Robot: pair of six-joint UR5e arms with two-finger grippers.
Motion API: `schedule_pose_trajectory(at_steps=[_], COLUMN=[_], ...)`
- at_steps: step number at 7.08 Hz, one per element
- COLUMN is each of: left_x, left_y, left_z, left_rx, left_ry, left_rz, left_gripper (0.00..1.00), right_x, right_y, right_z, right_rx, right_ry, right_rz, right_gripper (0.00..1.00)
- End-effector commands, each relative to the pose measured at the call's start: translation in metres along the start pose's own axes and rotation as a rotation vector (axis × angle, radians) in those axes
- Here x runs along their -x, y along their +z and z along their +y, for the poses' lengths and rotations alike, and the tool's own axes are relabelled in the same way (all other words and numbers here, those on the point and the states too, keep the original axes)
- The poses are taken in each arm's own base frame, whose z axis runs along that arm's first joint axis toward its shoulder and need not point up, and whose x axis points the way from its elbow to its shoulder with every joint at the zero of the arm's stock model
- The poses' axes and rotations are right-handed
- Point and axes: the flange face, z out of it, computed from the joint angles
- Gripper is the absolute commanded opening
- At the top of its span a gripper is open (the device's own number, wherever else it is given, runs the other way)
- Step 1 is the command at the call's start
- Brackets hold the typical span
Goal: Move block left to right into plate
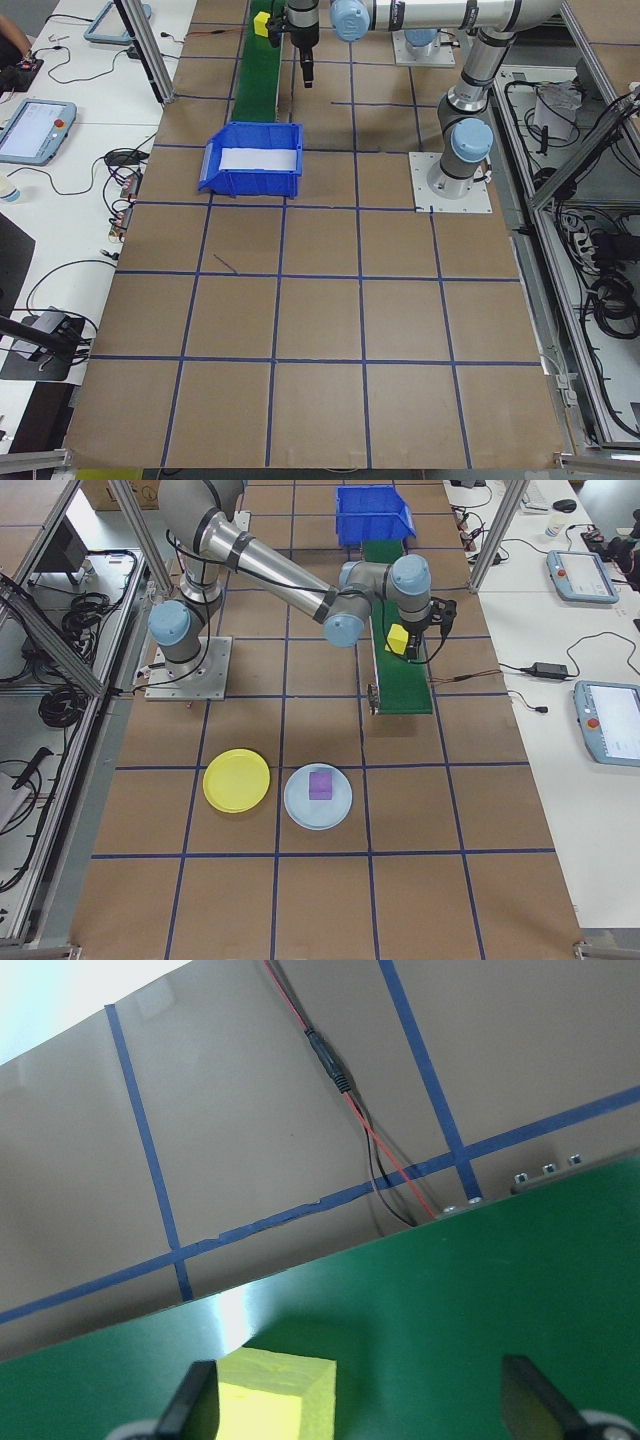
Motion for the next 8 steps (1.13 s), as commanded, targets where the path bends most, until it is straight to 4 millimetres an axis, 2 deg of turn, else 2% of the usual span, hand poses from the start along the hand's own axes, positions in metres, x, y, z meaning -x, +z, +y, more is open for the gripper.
schedule_pose_trajectory(at_steps=[1,2,4,5,6,7,8], left_x=[-0.002,-0.001,-0.002,-0.002,-0.002,-0.003,-0.003], left_y=[-0.024,-0.031,-0.018,-0.018,-0.012,-0.013,-0.026], left_z=[0.004,0.001,-0.004,-0.003,-0.005,-0.005,-0.002], left_rx=[-0.052,-0.065,-0.04,-0.04,-0.029,-0.031,-0.056], left_ry=[0.007,0.009,0.01,0.01,0.009,0.011,0.021], left_rz=[-0.001,-0.006,0.001,-0.001,0.0,-0.003,-0.013], left_gripper=[1.0,1.0,1.0,1.0,1.0,1.0,1.0], right_x=[0.011,0.009,-0.003,-0.006,-0.016,-0.029,-0.03], right_y=[0.031,0.04,0.075,0.084,0.1,0.099,0.091], right_z=[0.003,0.006,0.008,0.008,0.009,0.01,0.009], right_rx=[0.04,0.056,0.107,0.113,0.123,0.127,0.118], right_ry=[0.076,0.065,0.072,0.068,0.004,-0.145,-0.162], right_rz=[-0.014,-0.013,-0.007,-0.006,0.031,0.146,0.167], right_gripper=[1.0,1.0,1.0,1.0,0.99,0.66,0.47])
